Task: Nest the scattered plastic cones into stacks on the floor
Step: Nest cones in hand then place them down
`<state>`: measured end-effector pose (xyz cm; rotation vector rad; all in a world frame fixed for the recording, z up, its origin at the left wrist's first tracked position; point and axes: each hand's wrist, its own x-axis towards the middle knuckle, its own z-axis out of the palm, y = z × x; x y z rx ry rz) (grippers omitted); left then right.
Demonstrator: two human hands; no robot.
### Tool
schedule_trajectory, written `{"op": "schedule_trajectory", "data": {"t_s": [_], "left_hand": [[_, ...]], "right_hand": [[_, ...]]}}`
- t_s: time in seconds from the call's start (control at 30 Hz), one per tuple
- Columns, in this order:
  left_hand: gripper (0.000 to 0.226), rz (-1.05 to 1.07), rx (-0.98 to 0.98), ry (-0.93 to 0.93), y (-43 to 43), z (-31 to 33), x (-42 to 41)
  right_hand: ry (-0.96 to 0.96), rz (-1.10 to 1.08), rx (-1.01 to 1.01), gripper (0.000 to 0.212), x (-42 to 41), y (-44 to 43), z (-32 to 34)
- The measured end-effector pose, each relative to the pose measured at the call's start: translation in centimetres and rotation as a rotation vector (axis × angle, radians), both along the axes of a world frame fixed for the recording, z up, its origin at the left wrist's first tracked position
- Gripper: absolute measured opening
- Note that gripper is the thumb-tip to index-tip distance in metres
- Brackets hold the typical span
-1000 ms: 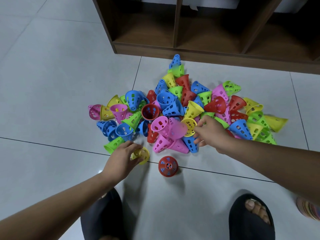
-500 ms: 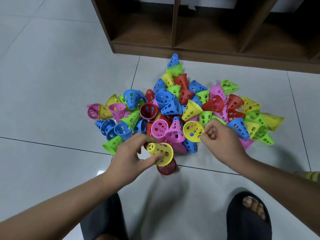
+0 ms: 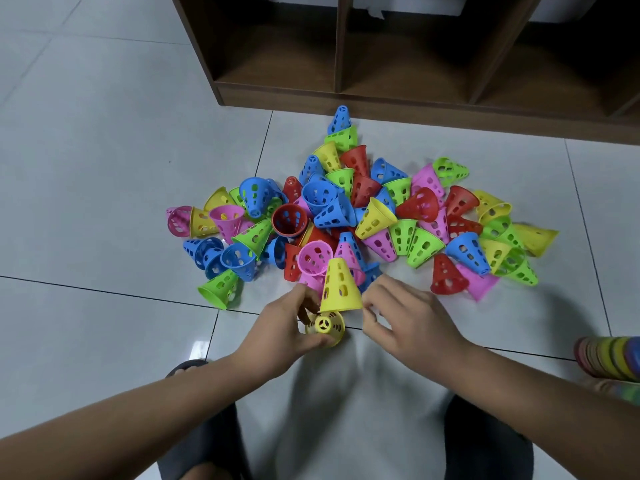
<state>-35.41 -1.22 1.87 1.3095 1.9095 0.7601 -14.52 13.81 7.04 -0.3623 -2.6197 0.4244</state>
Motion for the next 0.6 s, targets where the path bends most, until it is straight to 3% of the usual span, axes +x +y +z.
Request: {"op": "schedule_trajectory", "data": {"t_s": [0.07,0.3,0.47,0.6], "left_hand": [[0.059,0.019,-0.022,-0.043,-0.1,-0.4,0.1],[0.059,0.007,-0.087,-0.102,-1.1,-1.0,-1.8],[0.052,0.080,-0.109,0.009,-2.4,-2.2,-5.2],[0.038,0.172,-0.072,0.211,-2.7,-2.5,-8.5]], "right_hand": [[-0.026,0.091,0.136,0.015,0.0,-0.3,-0.7],[-0.115,0.147,0.132,0.017,0.0,-1.9,-2.9],[-0.280,0.164,0.083,0.018,0.9,-1.9,-5.7],[-0.334,0.074,-0.012,0.012,1.1,-0.2,-5.9]]}}
